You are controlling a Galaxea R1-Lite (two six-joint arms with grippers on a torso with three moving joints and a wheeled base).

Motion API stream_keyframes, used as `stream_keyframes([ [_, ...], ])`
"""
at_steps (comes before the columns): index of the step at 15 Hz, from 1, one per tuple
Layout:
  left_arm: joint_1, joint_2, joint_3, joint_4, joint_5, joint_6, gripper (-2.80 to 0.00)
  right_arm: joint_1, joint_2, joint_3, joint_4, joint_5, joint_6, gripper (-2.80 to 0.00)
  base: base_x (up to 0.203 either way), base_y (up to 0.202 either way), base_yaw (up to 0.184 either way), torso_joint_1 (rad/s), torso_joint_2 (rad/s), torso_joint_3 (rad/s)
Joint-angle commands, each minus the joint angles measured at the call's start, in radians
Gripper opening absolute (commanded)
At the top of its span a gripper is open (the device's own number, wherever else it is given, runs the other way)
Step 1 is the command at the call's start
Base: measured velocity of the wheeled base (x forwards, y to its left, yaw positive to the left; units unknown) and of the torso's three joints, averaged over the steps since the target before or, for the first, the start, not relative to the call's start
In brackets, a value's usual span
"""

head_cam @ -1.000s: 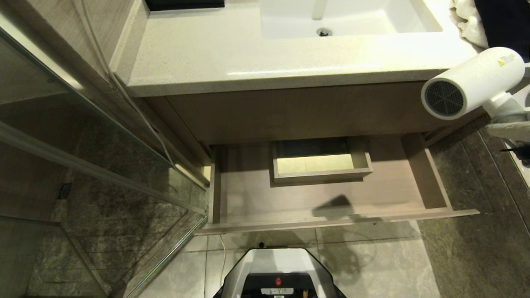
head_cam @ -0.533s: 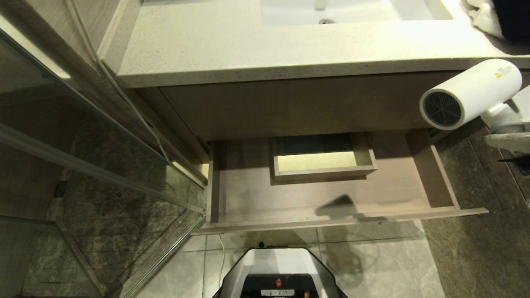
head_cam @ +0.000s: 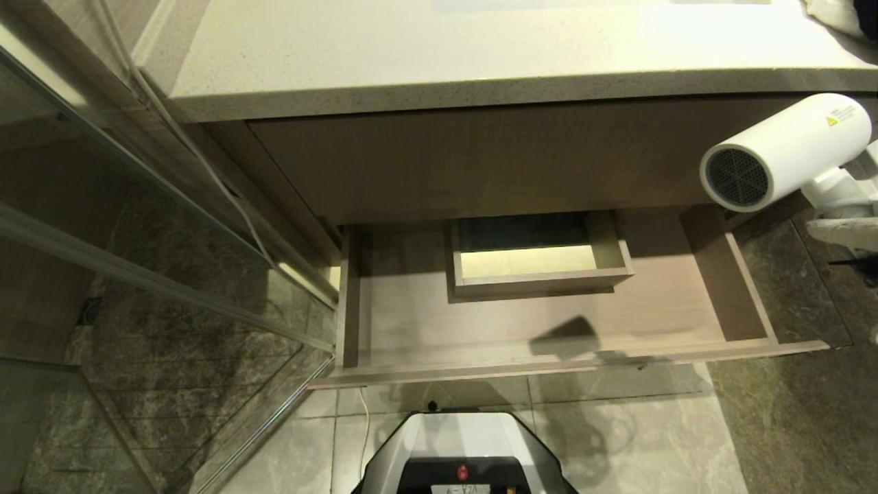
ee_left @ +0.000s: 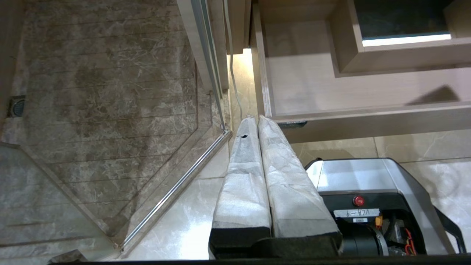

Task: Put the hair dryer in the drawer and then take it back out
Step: Put it into the drawer

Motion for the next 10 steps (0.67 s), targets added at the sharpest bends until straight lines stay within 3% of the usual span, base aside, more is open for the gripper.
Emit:
stream_keyframes([
  [1,0.000,0.000,0.001,-0.001,0.000,0.000,-2.80,-0.001,0.005,0.020,-0.031,-0.001,-0.003,-2.80,0.000,0.000,0.000,-0.228,0.38,0.159],
  [10,0.000,0.000,0.002,-0.001,0.000,0.000,-2.80,-0.001,-0.015,0.074,-0.063,0.001,-0.003,-2.80,0.000,0.000,0.000,-0.325,0.52,0.190],
])
